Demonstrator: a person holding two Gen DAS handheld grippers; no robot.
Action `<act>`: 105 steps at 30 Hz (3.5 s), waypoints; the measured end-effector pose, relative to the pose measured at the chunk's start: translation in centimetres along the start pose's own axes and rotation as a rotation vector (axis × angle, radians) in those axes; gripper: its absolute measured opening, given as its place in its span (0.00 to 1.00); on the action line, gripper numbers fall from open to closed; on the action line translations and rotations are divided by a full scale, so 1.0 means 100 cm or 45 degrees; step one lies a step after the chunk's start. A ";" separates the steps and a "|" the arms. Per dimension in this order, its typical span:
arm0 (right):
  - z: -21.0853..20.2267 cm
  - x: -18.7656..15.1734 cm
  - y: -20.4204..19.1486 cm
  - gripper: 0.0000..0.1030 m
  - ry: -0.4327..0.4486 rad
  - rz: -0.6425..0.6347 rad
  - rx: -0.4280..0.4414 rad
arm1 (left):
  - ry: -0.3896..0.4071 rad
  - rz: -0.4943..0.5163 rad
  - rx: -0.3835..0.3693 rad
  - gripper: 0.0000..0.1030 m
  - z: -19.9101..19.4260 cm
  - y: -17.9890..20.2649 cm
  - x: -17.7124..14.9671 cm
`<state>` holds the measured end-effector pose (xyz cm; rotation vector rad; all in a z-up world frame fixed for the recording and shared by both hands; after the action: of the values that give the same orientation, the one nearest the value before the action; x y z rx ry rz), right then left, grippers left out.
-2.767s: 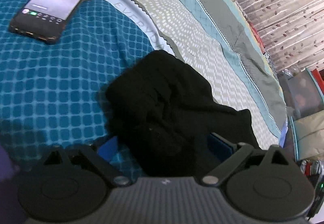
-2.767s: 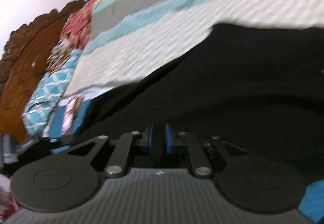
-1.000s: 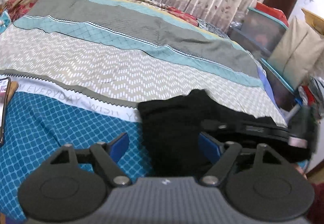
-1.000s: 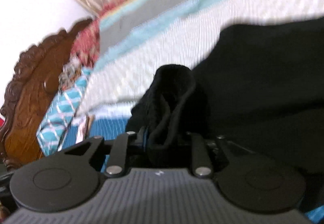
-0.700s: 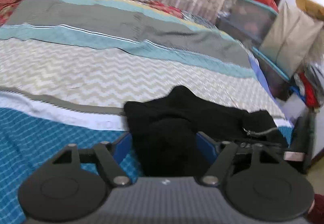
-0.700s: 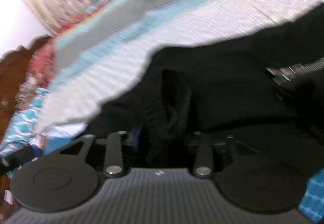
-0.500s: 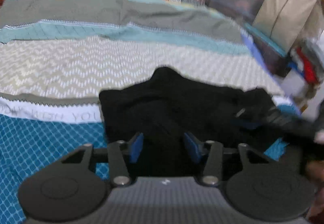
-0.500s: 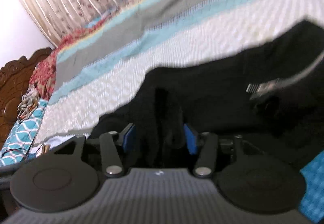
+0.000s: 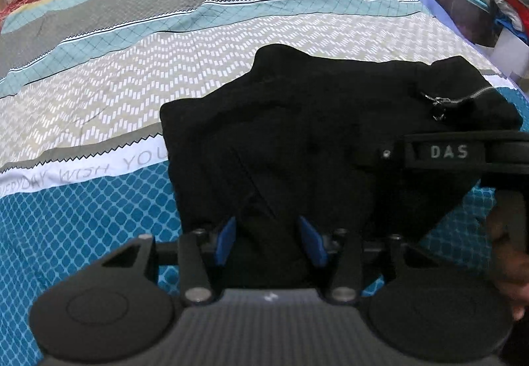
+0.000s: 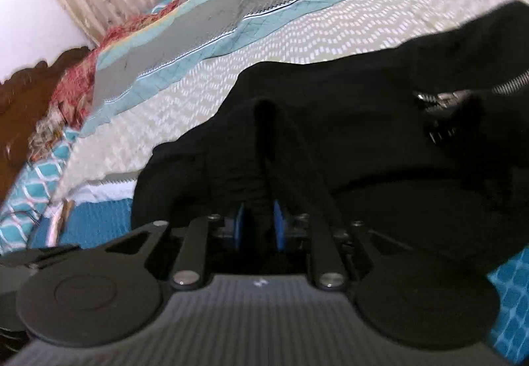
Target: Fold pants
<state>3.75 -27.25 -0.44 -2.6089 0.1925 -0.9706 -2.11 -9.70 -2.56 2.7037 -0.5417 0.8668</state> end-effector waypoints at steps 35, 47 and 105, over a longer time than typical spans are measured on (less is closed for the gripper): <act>-0.025 -0.026 0.048 0.47 0.069 0.159 0.095 | -0.061 -0.245 0.068 0.92 0.008 -0.029 -0.010; -0.023 -0.024 0.050 0.54 0.132 0.107 0.162 | -0.070 -0.241 0.108 0.97 0.011 -0.032 -0.009; -0.047 -0.029 0.041 0.61 0.158 -0.081 0.028 | -0.039 -0.241 0.126 0.97 -0.012 -0.030 -0.006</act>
<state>-1.53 -31.69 -0.41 -2.5504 0.1297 -1.1506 -1.93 -6.44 -2.31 2.8044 -0.2491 0.8222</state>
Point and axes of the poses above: each gripper's, at about its wrist camera, not at the fingertips, and z roughly the way its jaws point, y to its right, x to its top, the point moved 6 cm from there along z, roughly the way its jaws point, and after that the axes turned 9 degrees about -x, right-handed, at the moved point
